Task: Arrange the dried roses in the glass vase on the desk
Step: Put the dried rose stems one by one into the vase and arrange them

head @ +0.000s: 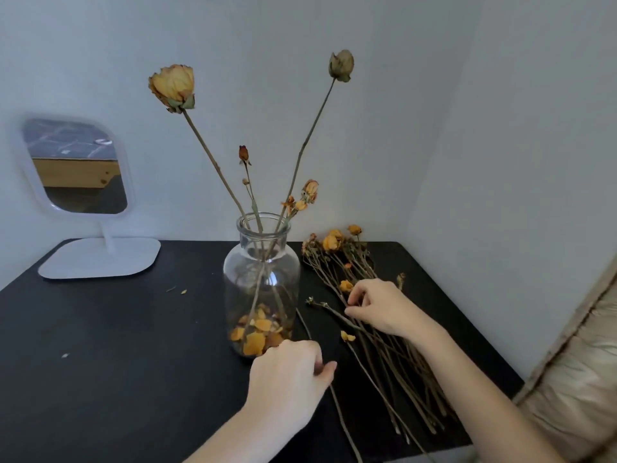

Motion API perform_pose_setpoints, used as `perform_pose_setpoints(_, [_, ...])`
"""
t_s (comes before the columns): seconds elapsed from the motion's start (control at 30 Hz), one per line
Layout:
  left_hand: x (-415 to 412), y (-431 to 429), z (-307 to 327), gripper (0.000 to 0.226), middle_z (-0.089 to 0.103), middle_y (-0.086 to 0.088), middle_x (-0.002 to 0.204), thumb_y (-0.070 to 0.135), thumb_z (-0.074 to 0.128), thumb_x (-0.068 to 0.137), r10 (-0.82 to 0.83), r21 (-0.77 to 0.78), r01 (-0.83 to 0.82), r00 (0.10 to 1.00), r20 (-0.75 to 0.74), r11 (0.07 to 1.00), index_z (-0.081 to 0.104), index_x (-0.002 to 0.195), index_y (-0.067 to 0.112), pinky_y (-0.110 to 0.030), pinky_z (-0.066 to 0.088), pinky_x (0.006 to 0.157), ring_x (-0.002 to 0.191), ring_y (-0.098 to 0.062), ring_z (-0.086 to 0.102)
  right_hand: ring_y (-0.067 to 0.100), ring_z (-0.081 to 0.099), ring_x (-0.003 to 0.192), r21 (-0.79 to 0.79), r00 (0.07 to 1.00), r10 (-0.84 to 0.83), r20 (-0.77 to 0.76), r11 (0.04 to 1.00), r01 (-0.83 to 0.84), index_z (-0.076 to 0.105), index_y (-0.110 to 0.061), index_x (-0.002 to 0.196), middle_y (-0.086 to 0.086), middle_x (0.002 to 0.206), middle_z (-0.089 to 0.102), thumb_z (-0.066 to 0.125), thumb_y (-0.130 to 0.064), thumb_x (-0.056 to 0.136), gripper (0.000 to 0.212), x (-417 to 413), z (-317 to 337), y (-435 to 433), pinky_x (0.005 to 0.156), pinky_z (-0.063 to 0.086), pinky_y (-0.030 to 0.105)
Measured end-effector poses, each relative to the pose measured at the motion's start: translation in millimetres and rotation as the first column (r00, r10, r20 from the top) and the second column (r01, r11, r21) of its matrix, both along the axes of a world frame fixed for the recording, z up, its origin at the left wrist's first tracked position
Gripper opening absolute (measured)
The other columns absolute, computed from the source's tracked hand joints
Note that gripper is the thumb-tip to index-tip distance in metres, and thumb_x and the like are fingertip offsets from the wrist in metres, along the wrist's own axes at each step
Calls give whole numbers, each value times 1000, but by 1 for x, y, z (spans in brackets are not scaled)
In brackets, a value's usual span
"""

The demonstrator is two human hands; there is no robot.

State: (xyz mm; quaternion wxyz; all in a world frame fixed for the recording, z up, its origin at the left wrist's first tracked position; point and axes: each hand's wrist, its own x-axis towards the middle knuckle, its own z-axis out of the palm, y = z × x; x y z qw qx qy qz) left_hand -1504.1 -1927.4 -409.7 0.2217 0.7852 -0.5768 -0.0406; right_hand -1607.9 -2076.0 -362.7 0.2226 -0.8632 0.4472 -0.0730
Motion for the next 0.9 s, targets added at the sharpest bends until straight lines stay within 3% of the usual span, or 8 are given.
perform_pose_setpoints(0.13, [-15,-26,-8,40,46,6,60,54,47,87,-10,247,-25,990,140,969,43,65,21,-28,39,52,73,-20,63,14,60,87,18,975,-49,-218,998,55,61,-19,98,-1,98,62,66,-32,83,20,-14,-22,-1,80,53,33])
perform_pose_setpoints(0.3, [-15,-36,-17,32,47,6,63,43,43,93,55,259,-91,988,142,962,46,70,20,-28,40,54,72,-20,63,18,61,89,-7,958,-90,-272,996,91,63,-17,101,2,98,63,63,-30,86,19,-19,-31,-1,78,51,33])
perform_pose_setpoints(0.53, [-10,-37,-17,35,44,6,61,29,43,94,119,285,-136,990,74,949,37,60,21,-29,39,54,61,-18,50,20,63,86,-2,970,-91,-227,996,93,65,-13,97,4,94,64,58,-25,89,16,-19,-34,-4,79,54,36])
perform_pose_setpoints(0.67, [-10,-34,-17,35,46,6,61,28,43,94,125,261,-131,991,40,956,36,60,21,-27,37,50,56,-15,48,19,63,83,26,989,-104,-109,994,108,69,-13,90,3,90,66,58,-25,88,17,-24,-31,-8,78,55,36])
perform_pose_setpoints(0.9, [-12,-26,-13,33,44,8,65,31,43,96,118,183,-107,992,-48,977,36,65,22,-27,41,57,63,-16,51,11,59,69,74,987,-141,79,988,135,66,-14,89,-3,72,60,57,-27,90,16,-31,-23,-11,67,48,25])
